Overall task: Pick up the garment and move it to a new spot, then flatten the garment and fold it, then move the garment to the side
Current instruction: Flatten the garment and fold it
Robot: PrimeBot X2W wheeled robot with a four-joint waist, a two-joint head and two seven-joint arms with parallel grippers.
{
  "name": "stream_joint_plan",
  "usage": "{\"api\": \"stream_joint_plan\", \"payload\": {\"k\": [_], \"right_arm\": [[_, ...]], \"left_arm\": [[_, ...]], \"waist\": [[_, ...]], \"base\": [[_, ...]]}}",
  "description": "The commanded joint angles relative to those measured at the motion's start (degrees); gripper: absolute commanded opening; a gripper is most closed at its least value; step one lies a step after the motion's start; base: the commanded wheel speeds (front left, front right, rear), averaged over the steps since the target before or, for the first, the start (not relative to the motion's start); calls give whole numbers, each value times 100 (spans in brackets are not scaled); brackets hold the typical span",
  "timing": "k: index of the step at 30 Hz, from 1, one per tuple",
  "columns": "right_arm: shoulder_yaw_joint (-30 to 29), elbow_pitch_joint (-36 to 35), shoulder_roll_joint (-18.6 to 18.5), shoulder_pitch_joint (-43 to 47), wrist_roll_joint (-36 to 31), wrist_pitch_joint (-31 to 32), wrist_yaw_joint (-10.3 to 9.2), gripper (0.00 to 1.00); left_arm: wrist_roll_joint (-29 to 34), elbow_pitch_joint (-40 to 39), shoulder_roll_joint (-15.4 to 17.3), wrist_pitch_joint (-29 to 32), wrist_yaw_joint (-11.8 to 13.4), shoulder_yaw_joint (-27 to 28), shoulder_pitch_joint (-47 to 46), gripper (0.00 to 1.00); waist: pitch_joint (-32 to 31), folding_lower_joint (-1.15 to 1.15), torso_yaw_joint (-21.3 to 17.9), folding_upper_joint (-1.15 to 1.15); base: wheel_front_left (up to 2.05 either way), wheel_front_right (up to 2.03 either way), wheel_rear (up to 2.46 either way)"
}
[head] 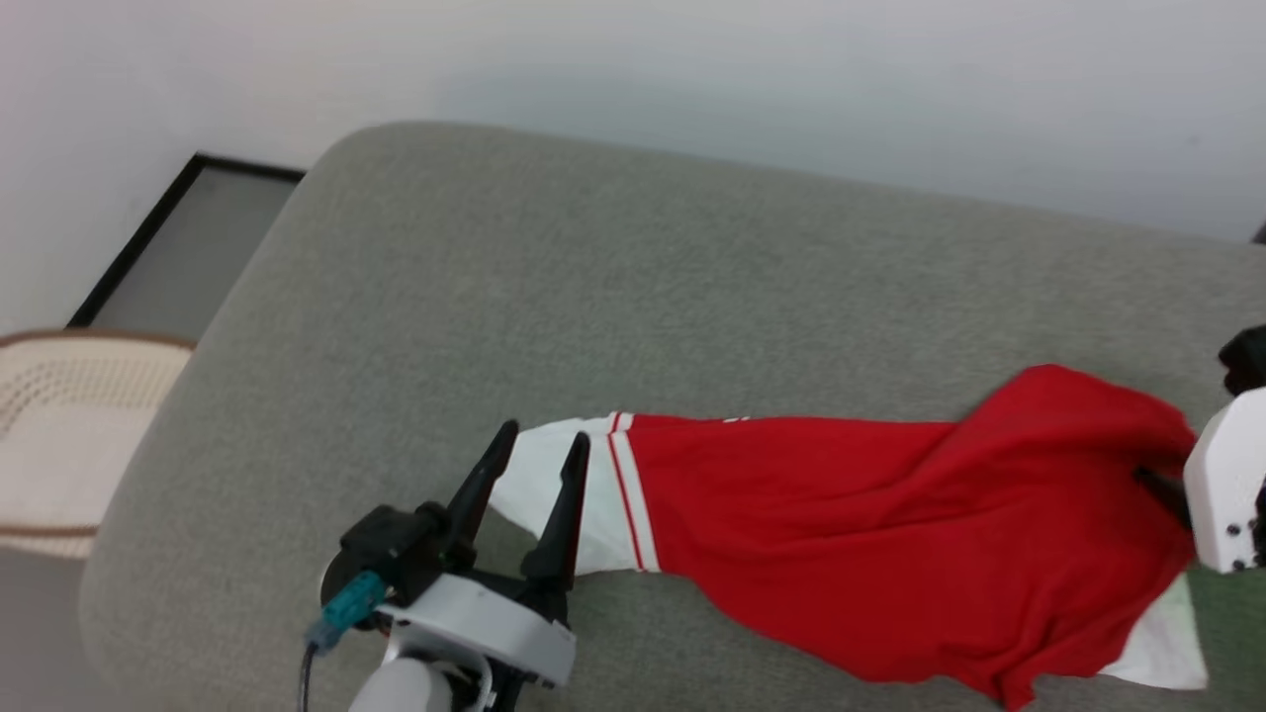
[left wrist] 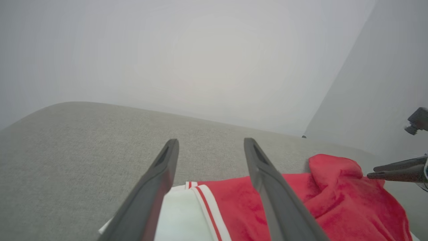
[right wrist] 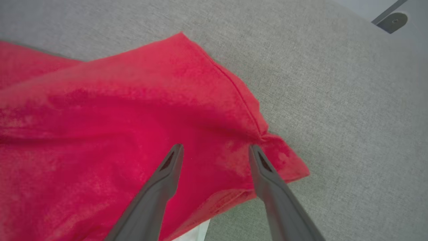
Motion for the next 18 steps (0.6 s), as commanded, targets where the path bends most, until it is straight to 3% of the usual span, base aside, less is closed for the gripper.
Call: {"api": "stream_joint_plan", "payload": {"k": [1, 8, 17, 18], "right_arm": [[23, 220, -50, -225, 25, 281, -6, 100], [113, 659, 111, -652, 66, 1046, -6, 100], [89, 1042, 257, -729, 2, 1464, -7, 100], [66, 1104, 279, -723, 8, 1506, -7, 75]], "left_arm": [[-70, 18, -27, 2, -15, -61, -152, 100], [-145, 112, -99, 2, -15, -194, -315, 100], [-206, 197, -139, 2, -16, -187, -364, 100], [-210, 210, -141, 2, -16, -187, -368, 100]], "waist": [[419, 0, 399, 0], [593, 0, 571, 0], [696, 0, 628, 0], [701, 0, 629, 0]], "base": [[0, 0, 0], [0, 0, 0], [0, 0, 0], [0, 0, 0]]}}
